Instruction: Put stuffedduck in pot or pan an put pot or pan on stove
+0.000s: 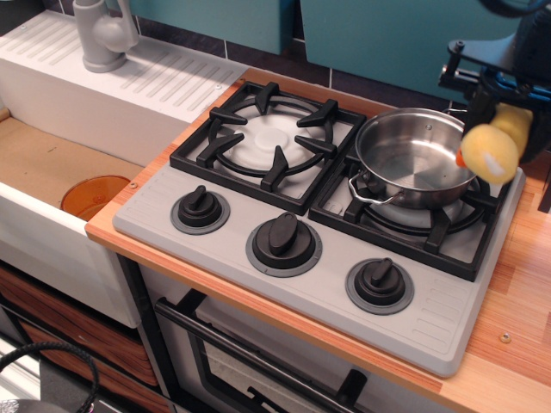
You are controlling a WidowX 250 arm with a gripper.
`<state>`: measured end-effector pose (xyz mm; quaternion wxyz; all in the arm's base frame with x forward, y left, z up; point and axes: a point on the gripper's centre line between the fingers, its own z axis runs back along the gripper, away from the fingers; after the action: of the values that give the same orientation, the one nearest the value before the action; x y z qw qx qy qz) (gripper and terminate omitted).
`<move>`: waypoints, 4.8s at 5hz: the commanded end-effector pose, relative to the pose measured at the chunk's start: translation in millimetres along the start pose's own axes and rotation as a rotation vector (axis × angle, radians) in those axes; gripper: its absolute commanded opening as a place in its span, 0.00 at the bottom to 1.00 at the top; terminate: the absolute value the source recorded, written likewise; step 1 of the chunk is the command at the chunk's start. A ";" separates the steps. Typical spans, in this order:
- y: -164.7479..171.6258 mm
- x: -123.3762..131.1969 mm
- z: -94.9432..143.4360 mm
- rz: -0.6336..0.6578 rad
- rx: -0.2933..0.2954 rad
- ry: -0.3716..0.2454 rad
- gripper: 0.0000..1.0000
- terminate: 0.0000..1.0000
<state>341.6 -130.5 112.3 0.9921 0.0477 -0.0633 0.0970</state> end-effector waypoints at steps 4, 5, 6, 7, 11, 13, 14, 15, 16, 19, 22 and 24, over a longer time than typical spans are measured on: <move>4.3 51.1 -22.2 -0.023 -0.082 -0.106 0.00 0.00; 6.4 48.5 -21.2 -0.043 -0.093 -0.099 1.00 0.00; 7.6 49.5 -20.5 -0.053 -0.097 -0.093 1.00 0.00; 8.3 47.6 -15.6 -0.054 -0.098 -0.079 1.00 0.00; 2.9 50.2 17.9 -0.043 -0.106 0.007 1.00 0.00; 9.9 59.2 28.0 -0.053 -0.105 0.036 1.00 0.00; 25.1 63.5 28.9 -0.078 -0.084 0.025 1.00 0.00; 39.8 66.5 28.5 -0.098 -0.074 0.016 1.00 0.00; 62.3 62.6 26.4 -0.113 -0.061 0.000 1.00 0.00; 87.9 32.7 2.8 -0.084 -0.074 -0.051 1.00 0.00; 96.1 44.8 -23.8 -0.109 -0.099 -0.101 1.00 0.00; 101.0 37.7 -38.4 -0.111 -0.117 -0.113 1.00 0.00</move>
<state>353.9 -20.5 69.8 0.9948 0.0010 -0.0956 0.0343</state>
